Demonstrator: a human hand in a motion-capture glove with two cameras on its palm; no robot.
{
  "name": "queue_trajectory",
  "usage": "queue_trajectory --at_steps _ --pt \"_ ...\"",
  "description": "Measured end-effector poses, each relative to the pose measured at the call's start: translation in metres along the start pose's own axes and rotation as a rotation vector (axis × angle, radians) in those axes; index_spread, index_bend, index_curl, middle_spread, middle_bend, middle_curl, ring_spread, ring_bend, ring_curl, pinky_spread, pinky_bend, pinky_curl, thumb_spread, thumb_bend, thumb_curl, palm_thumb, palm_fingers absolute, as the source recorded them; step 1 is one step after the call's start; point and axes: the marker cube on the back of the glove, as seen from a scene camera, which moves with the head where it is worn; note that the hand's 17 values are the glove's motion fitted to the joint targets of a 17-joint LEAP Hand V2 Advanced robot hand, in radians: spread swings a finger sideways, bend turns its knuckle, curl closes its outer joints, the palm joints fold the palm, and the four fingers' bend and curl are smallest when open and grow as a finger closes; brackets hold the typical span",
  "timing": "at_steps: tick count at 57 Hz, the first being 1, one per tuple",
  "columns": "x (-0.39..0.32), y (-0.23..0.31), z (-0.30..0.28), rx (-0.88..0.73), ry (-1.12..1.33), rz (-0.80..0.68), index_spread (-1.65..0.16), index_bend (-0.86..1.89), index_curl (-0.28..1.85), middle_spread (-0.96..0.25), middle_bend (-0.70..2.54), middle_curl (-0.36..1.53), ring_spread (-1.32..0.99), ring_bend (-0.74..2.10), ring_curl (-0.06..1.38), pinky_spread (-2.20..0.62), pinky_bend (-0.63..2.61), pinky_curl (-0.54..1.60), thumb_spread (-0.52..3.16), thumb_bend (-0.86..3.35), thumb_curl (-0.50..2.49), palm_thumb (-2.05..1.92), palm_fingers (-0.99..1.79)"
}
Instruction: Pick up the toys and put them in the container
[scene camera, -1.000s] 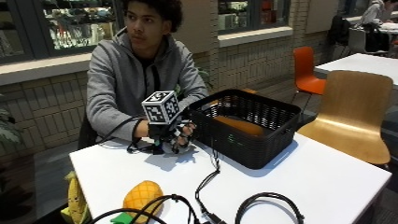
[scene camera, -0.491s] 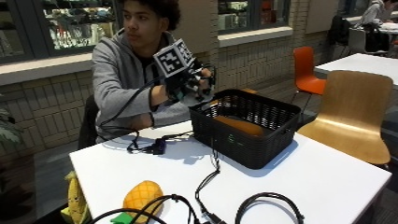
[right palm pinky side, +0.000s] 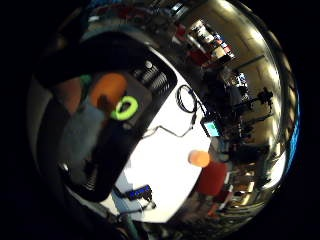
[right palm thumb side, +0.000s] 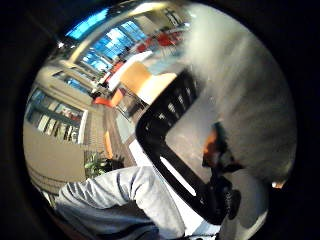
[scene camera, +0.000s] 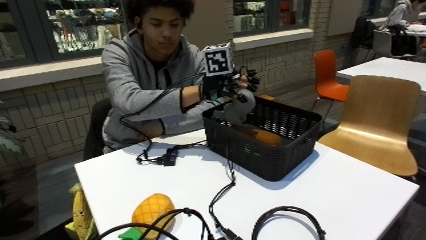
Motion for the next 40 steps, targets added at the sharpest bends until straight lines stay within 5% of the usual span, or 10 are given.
queue_trajectory --at_steps 11,26,40 --pt "0.010 0.005 -0.005 0.007 -0.054 0.097 -0.26 -0.01 0.30 0.00 0.13 0.53 -0.16 0.50 0.39 -0.09 1.45 0.43 1.35 0.01 0.56 0.30 -0.38" --pt "0.056 0.036 -0.006 -0.011 -0.067 0.177 -0.26 0.04 0.17 0.06 0.13 0.41 -0.10 0.46 0.36 -0.02 1.33 0.37 1.37 -0.01 0.45 0.28 -0.26" --pt "0.205 0.113 0.009 -0.157 0.030 0.531 -0.26 0.06 0.13 0.06 0.16 0.36 -0.10 0.44 0.36 -0.01 1.28 0.35 1.36 -0.02 0.39 0.24 -0.21"
